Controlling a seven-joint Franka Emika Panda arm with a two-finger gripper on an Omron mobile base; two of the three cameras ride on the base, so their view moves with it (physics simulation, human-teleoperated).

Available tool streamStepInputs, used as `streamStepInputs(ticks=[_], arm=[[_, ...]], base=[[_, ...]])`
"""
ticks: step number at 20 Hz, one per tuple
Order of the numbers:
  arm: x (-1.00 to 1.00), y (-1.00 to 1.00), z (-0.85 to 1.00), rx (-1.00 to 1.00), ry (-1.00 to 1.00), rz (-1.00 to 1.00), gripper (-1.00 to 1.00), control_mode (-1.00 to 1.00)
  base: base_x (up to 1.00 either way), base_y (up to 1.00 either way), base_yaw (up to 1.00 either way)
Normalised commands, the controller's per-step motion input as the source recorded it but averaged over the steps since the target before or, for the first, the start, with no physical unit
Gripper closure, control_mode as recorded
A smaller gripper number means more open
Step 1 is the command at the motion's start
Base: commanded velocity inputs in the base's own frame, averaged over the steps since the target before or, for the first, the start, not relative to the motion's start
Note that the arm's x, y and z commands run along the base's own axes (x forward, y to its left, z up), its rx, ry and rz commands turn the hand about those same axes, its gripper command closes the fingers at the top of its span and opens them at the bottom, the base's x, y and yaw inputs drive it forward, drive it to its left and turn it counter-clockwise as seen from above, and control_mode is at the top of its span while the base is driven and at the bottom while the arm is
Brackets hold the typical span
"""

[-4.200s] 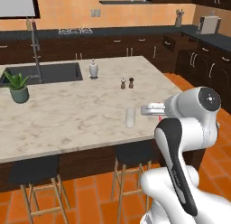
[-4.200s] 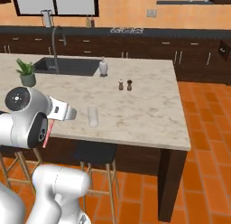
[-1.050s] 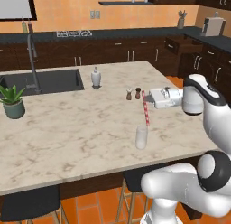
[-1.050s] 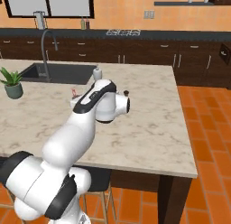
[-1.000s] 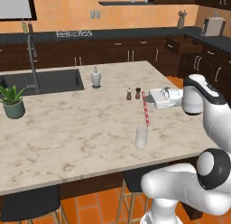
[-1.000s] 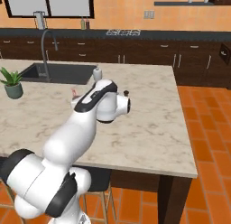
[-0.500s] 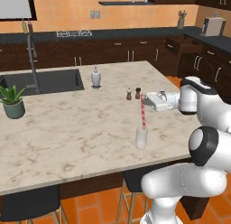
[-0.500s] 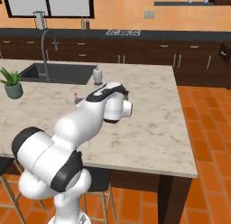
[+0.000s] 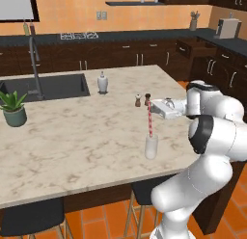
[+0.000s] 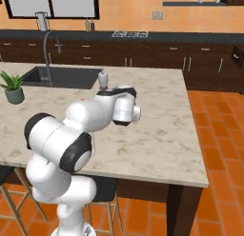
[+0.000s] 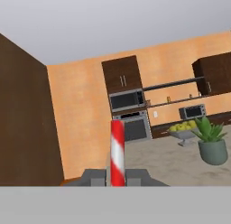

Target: Take a straw from the drawer in front and place it inside the glass cup on the dining counter.

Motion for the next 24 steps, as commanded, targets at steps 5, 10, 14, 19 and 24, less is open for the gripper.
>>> streamStepInputs(ticks=[5,10,14,19,24], arm=[[0.12,-0.02,-0.1,0.0,-0.02,0.11,1.0,-1.0],[0.06,-0.02,-0.13,0.0,-0.03,0.1,1.0,-1.0],[0.1,0.0,-0.08,0.0,-0.05,0.1,1.0,-1.0],[-0.02,0.0,-0.06,0.0,-0.04,0.1,1.0,-1.0],[-0.26,-0.03,-0.14,0.01,-0.03,0.1,1.0,-1.0]], base=[[0.0,0.0,0.0],[0.0,0.0,0.0],[0.0,0.0,0.0],[0.0,0.0,0.0],[0.0,0.0,0.0]])
